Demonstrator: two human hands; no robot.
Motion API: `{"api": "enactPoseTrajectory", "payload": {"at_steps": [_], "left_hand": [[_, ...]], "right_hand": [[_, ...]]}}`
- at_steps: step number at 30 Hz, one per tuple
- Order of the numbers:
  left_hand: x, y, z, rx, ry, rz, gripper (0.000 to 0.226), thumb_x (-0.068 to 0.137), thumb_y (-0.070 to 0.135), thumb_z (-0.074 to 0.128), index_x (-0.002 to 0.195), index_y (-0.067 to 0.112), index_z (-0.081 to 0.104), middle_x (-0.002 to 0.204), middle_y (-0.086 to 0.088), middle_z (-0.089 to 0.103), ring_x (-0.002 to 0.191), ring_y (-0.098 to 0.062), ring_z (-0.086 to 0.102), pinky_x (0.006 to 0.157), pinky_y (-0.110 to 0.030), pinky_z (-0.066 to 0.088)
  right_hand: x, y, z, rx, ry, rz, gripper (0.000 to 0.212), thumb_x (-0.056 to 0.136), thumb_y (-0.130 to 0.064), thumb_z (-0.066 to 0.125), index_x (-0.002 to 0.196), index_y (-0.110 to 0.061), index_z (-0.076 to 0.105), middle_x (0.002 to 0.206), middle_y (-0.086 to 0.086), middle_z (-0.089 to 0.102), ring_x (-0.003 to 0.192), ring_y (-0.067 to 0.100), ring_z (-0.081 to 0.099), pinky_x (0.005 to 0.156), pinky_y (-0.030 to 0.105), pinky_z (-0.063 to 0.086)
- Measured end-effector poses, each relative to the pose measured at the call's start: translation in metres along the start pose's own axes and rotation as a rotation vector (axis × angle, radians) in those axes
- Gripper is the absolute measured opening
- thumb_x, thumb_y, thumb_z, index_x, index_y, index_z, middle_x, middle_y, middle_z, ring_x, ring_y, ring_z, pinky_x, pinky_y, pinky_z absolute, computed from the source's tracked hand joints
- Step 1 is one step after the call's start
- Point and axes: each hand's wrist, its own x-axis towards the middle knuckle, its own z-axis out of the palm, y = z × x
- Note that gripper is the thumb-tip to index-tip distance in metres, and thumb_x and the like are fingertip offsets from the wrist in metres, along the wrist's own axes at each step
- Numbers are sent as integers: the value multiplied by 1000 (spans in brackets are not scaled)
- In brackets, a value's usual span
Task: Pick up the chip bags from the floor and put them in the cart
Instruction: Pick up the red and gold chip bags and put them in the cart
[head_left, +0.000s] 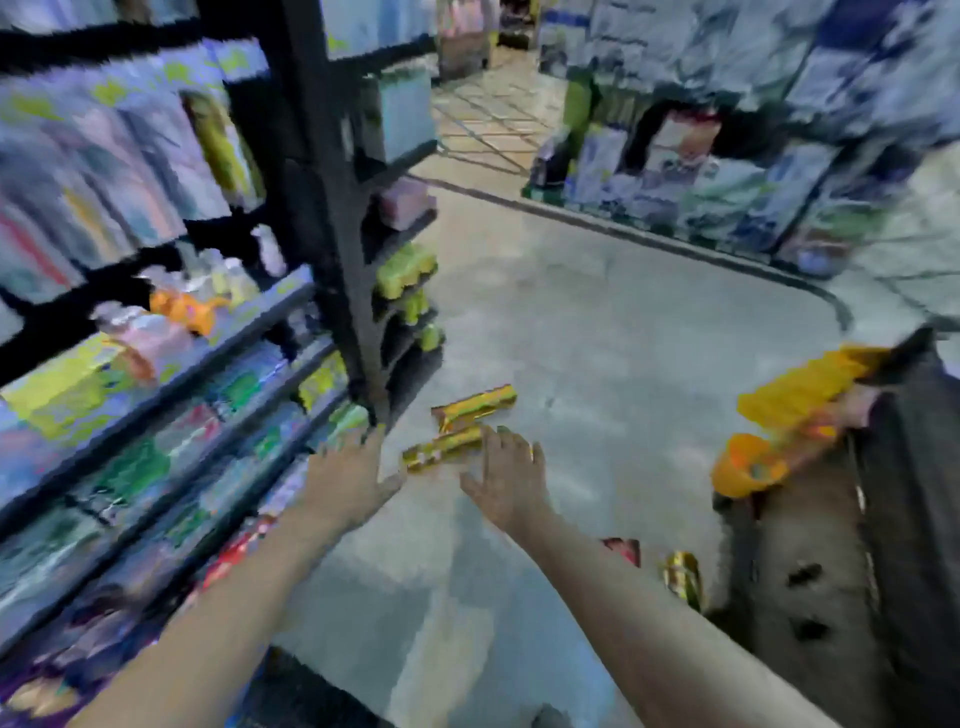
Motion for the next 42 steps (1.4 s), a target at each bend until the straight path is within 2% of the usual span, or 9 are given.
{"api": "enactPoseTrajectory", "payload": {"at_steps": [2, 5, 10, 14, 19, 22, 33, 37, 42], "left_hand": [[33, 66, 21, 2, -38, 123, 72, 87, 51, 50, 143, 10, 29, 145, -19, 38, 131, -36, 41, 108, -45, 34], [70, 161, 64, 16, -173, 250, 75, 87, 53, 47, 144, 8, 26, 150, -18, 31, 136, -33, 35, 109, -44, 35], [99, 294, 153, 18, -366, 354, 75, 91, 49, 45, 148, 10, 17, 156, -13, 22, 142, -29, 25, 115, -41, 27], [117, 367, 241, -3, -531, 342, 75, 89, 46, 46, 148, 11, 17, 155, -14, 22, 142, -29, 25, 115, -41, 26], [148, 424, 361, -149, -660, 259, 68, 83, 49, 51, 138, 12, 34, 140, -10, 45, 129, -28, 43, 105, -38, 38], [178, 451, 439, -279, -742, 122, 79, 81, 52, 56, 142, 10, 28, 143, -12, 42, 130, -30, 42, 105, -39, 38], [264, 525, 742, -570, -680, -268, 107, 69, 49, 74, 144, 3, 14, 141, -18, 39, 131, -33, 39, 110, -42, 36], [272, 537, 811, -535, -603, -323, 123, 69, 49, 75, 146, 0, -7, 154, -22, 10, 145, -34, 11, 119, -40, 14], [262, 540, 852, -611, -473, -396, 123, 68, 45, 77, 147, 1, -7, 153, -22, 16, 141, -34, 21, 115, -40, 25]], "right_hand": [[-5, 81, 1, 26, -55, 176, 72, 89, -50, 43, 146, -11, 23, 152, 10, 29, 141, 27, 26, 115, 49, 17], [-25, 191, 10, 61, -58, 406, 71, 86, -48, 53, 142, -9, 31, 145, 13, 39, 134, 31, 37, 108, 45, 30], [-58, 340, 48, 113, -162, 740, 76, 87, -54, 49, 147, -14, 24, 149, 8, 36, 139, 26, 31, 113, 45, 23], [-77, 433, 96, 186, -231, 912, 79, 88, -55, 48, 148, -13, 19, 153, 9, 29, 141, 26, 27, 116, 45, 24], [-73, 516, 189, 309, -261, 1082, 84, 85, -54, 56, 149, -14, 19, 153, 8, 30, 141, 26, 29, 114, 43, 29], [-55, 557, 254, 383, -258, 1130, 88, 83, -54, 60, 149, -13, 19, 152, 9, 31, 139, 27, 33, 112, 42, 32], [23, 707, 509, 320, -184, 1110, 104, 73, -59, 66, 150, -18, 9, 152, 9, 27, 137, 27, 35, 105, 45, 42], [24, 743, 573, 279, -152, 1177, 113, 71, -62, 66, 151, -14, 2, 155, 13, 19, 140, 30, 30, 108, 44, 38], [16, 753, 613, 279, -121, 1271, 104, 74, -56, 68, 149, -14, 8, 146, 12, 35, 133, 28, 38, 101, 45, 45]]}}
